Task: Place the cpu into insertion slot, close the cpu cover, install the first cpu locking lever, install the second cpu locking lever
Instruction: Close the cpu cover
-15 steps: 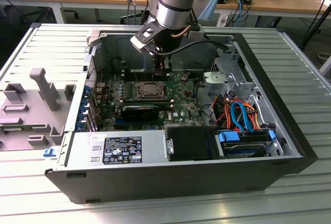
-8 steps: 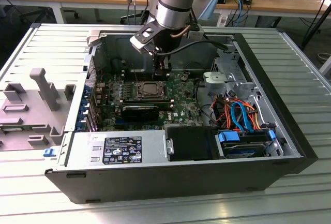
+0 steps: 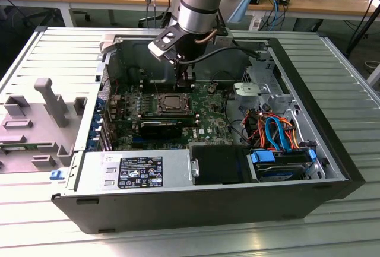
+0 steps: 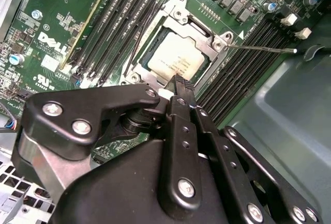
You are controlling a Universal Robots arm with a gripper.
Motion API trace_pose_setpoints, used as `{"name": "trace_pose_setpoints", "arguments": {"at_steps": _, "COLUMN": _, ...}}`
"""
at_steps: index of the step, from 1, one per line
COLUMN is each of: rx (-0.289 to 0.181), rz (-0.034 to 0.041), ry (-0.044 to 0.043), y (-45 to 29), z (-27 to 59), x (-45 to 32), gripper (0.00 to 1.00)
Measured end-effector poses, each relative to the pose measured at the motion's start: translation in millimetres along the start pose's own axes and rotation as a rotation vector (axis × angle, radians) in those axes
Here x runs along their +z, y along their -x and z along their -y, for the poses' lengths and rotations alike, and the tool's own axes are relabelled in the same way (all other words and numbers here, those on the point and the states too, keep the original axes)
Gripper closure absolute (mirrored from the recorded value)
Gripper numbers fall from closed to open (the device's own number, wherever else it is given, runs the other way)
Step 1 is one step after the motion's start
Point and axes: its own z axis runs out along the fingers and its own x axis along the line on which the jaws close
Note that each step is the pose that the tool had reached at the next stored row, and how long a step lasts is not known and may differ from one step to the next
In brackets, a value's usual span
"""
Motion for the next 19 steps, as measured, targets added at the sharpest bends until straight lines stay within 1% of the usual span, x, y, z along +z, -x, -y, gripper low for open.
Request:
{"name": "trace_pose_setpoints", "arguments": {"at_steps": 5, "rx": 0.000, "rz": 0.0000, "ry": -0.0001, "y": -0.7, "z": 5.8, "x": 2.7, "gripper": 0.89}}
{"name": "trace_pose_setpoints", "arguments": {"at_steps": 8, "rx": 0.000, "rz": 0.0000, "ry": 0.0000, "y": -1.2, "z": 10.4, "x": 6.9, "gripper": 0.89}}
{"name": "trace_pose_setpoints", "arguments": {"at_steps": 14, "rx": -0.001, "rz": 0.0002, "ry": 0.0008, "y": -1.3, "z": 11.1, "x": 7.6, "gripper": 0.89}}
{"name": "trace_pose_setpoints", "arguments": {"at_steps": 15, "rx": 0.000, "rz": 0.0023, "ry": 0.0220, "y": -1.4, "z": 11.0, "x": 7.9, "gripper": 0.89}}
{"name": "trace_pose_setpoints", "arguments": {"at_steps": 16, "rx": 0.000, "rz": 0.0043, "ry": 0.0385, "y": -1.3, "z": 11.0, "x": 7.9, "gripper": 0.89}}
{"name": "trace_pose_setpoints", "arguments": {"at_steps": 17, "rx": 0.000, "rz": 0.0056, "ry": 0.0516, "y": -1.3, "z": 11.0, "x": 8.0, "gripper": 0.89}}
{"name": "trace_pose_setpoints", "arguments": {"at_steps": 19, "rx": 0.002, "rz": 0.0101, "ry": 0.0931, "y": -1.3, "z": 10.9, "x": 8.1, "gripper": 0.89}}
